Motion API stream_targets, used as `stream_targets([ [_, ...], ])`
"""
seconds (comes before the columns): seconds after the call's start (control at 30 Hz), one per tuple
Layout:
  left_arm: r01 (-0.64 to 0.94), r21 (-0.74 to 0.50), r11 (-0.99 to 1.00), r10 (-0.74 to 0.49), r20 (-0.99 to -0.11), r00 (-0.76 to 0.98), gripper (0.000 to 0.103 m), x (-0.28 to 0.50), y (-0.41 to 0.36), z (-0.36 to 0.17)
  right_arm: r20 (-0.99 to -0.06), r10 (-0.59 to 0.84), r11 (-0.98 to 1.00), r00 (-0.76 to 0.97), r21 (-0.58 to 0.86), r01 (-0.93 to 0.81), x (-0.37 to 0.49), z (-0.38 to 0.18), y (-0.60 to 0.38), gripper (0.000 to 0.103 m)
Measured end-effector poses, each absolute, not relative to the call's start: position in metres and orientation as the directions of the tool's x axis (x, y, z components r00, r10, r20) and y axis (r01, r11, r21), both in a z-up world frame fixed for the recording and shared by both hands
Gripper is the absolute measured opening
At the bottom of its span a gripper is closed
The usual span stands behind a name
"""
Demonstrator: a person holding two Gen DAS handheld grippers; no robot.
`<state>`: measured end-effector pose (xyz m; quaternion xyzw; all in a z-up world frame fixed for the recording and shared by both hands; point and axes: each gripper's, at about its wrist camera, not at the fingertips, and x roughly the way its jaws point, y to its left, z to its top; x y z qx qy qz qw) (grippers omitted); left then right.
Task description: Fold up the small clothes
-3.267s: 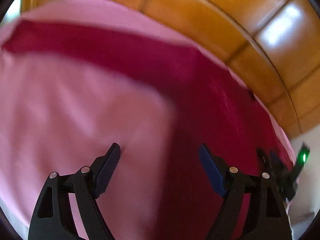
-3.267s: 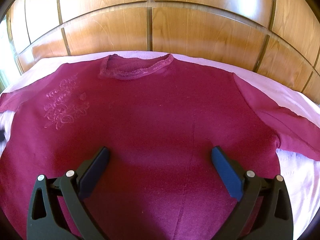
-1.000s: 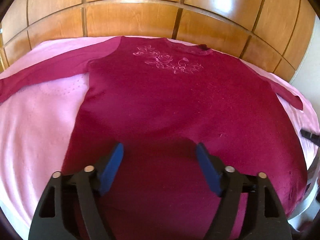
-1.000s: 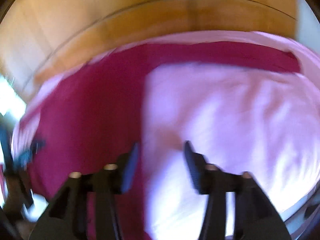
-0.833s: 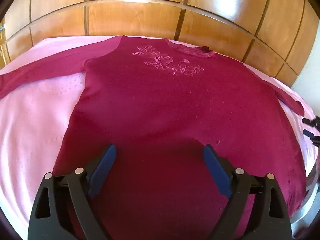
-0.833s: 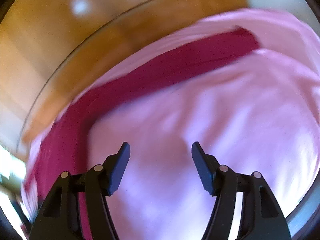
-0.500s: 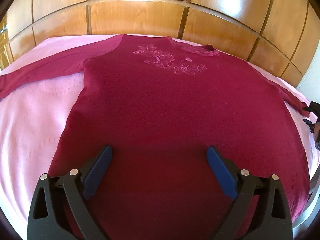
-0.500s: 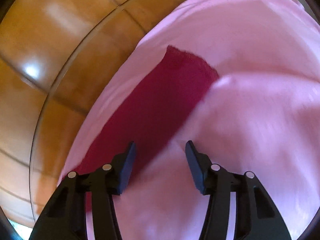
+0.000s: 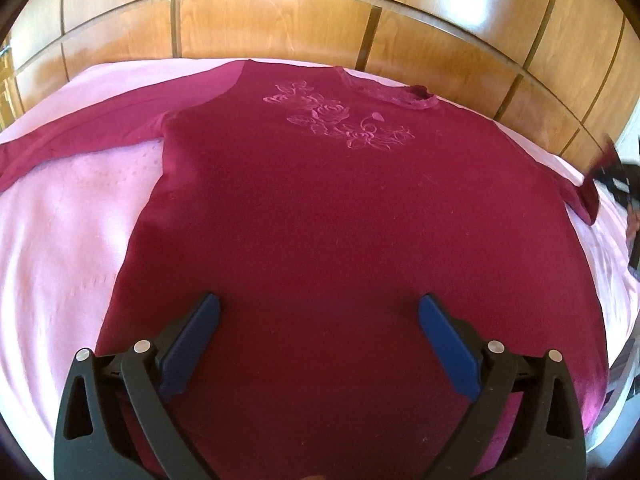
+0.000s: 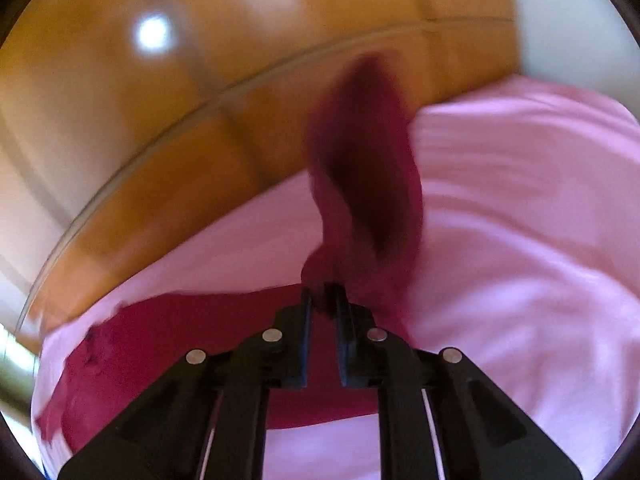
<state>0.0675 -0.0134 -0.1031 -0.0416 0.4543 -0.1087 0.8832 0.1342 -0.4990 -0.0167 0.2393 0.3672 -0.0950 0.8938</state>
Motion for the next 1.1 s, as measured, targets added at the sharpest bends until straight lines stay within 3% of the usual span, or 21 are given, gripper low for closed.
stream_targets([
  [0.2, 0.138, -0.242, 0.96, -0.277, -0.791, 0.546, 0.099, 0.072, -0.005, -0.099, -0.691, 0.208, 0.92, 0.692, 0.379, 0.102, 0.171, -0.009, -0.37, 0.006],
  [0.27, 0.134, -0.271, 0.953, -0.299, -0.782, 0.547, 0.099, 0.072, -0.002, -0.094, -0.696, 0.279, 0.923, 0.661, 0.384, 0.014, 0.182, -0.012, -0.319, 0.0],
  [0.43, 0.16, -0.303, 0.939, -0.337, -0.73, 0.594, 0.099, 0.069, 0.007, -0.077, -0.727, 0.361, 0.926, 0.585, 0.355, -0.13, 0.203, -0.029, -0.226, 0.0],
  [0.6, 0.186, -0.343, 0.921, -0.384, -0.715, 0.584, 0.099, 0.075, 0.015, -0.068, -0.724, 0.413, 0.907, 0.552, 0.381, -0.179, 0.204, -0.039, -0.192, 0.001],
  [0.63, 0.188, -0.367, 0.911, -0.406, -0.714, 0.57, 0.099, 0.078, 0.015, -0.066, -0.725, 0.41, 0.908, 0.553, 0.38, -0.176, 0.2, -0.041, -0.197, 0.008],
  [0.67, 0.178, -0.381, 0.907, -0.412, -0.716, 0.564, 0.099, 0.08, 0.017, -0.064, -0.721, 0.411, 0.906, 0.559, 0.389, -0.164, 0.19, -0.041, -0.206, 0.031],
  [0.73, 0.152, -0.434, 0.888, -0.44, -0.707, 0.554, 0.099, 0.089, 0.017, -0.062, -0.707, 0.388, 0.911, 0.592, 0.393, -0.128, 0.169, -0.039, -0.228, 0.056],
  [0.8, 0.139, -0.484, 0.864, -0.477, -0.699, 0.532, 0.099, 0.101, 0.013, -0.061, -0.712, 0.36, 0.916, 0.602, 0.391, -0.085, 0.155, -0.042, -0.251, 0.059],
  [0.87, 0.133, -0.513, 0.848, -0.502, -0.697, 0.513, 0.097, 0.113, 0.004, -0.059, -0.721, 0.324, 0.924, 0.613, 0.379, -0.043, 0.136, -0.046, -0.269, 0.073],
  [1.03, 0.2, -0.571, 0.796, -0.596, -0.682, 0.423, 0.073, 0.152, -0.046, -0.051, -0.718, 0.281, 0.926, 0.636, 0.377, 0.016, 0.099, -0.064, -0.303, 0.087],
  [1.1, 0.224, -0.583, 0.781, -0.618, -0.671, 0.409, 0.069, 0.167, -0.068, -0.047, -0.703, 0.29, 0.928, 0.649, 0.371, -0.012, 0.091, -0.071, -0.301, 0.092],
])
